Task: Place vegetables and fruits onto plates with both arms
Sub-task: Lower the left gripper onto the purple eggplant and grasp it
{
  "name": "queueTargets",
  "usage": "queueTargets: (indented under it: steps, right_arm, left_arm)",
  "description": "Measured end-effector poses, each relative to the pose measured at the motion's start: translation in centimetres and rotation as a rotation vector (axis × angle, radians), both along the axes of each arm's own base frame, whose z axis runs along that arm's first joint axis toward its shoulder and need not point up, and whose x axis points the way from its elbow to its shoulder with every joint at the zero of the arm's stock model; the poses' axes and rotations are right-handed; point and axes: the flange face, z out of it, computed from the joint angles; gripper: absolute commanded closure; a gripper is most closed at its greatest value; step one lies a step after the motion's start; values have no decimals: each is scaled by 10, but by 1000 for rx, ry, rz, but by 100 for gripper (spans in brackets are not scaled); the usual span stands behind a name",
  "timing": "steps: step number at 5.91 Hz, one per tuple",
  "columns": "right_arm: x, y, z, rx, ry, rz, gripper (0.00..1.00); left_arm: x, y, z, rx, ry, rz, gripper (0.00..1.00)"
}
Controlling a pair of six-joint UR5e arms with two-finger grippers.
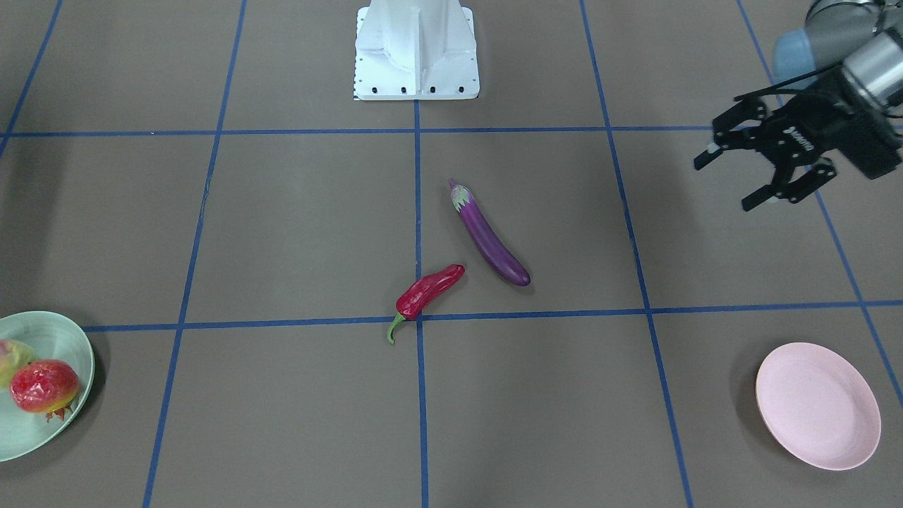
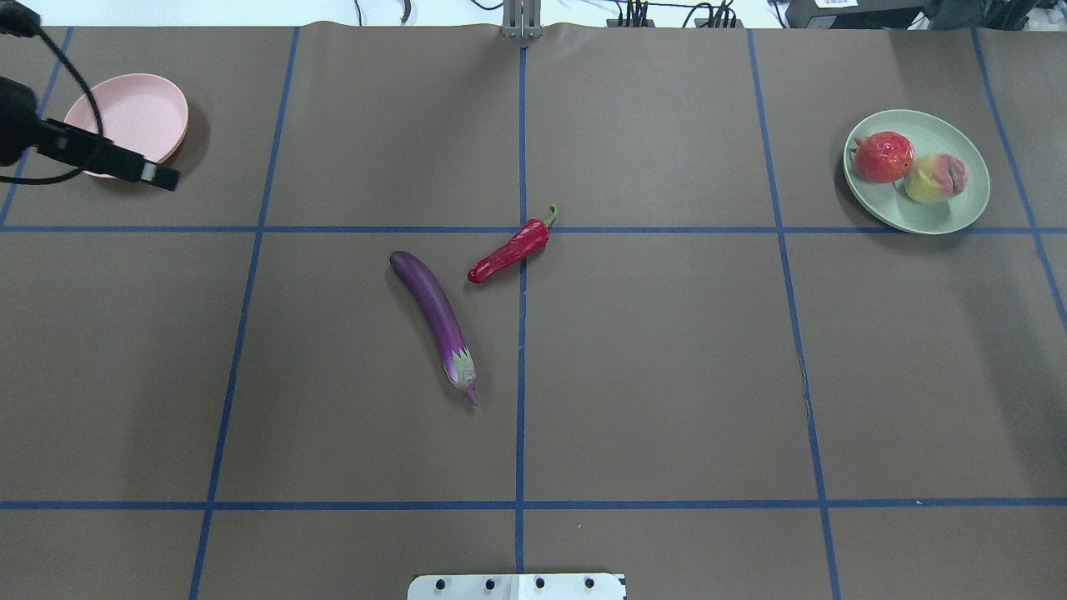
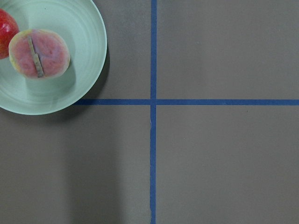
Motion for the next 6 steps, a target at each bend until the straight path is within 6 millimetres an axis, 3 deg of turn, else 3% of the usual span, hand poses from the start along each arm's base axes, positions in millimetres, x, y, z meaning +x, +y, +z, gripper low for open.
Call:
queueTargets:
  steps: [2, 3, 4, 6]
  right_arm:
    - [-1, 1, 3, -5, 1, -2, 0]
    - [-1, 1, 4, -6, 0, -3, 0]
    - [-2, 1, 4, -7, 0, -4, 0]
    - [-2, 0, 3, -4, -2, -5, 0]
  left_arm:
    - [149, 14, -46, -122, -11, -82, 0]
    - [204, 16, -57, -205, -22, -131, 0]
    - [237, 20, -53, -249, -51, -167, 0]
    - [278, 27, -42, -354, -196, -276, 0]
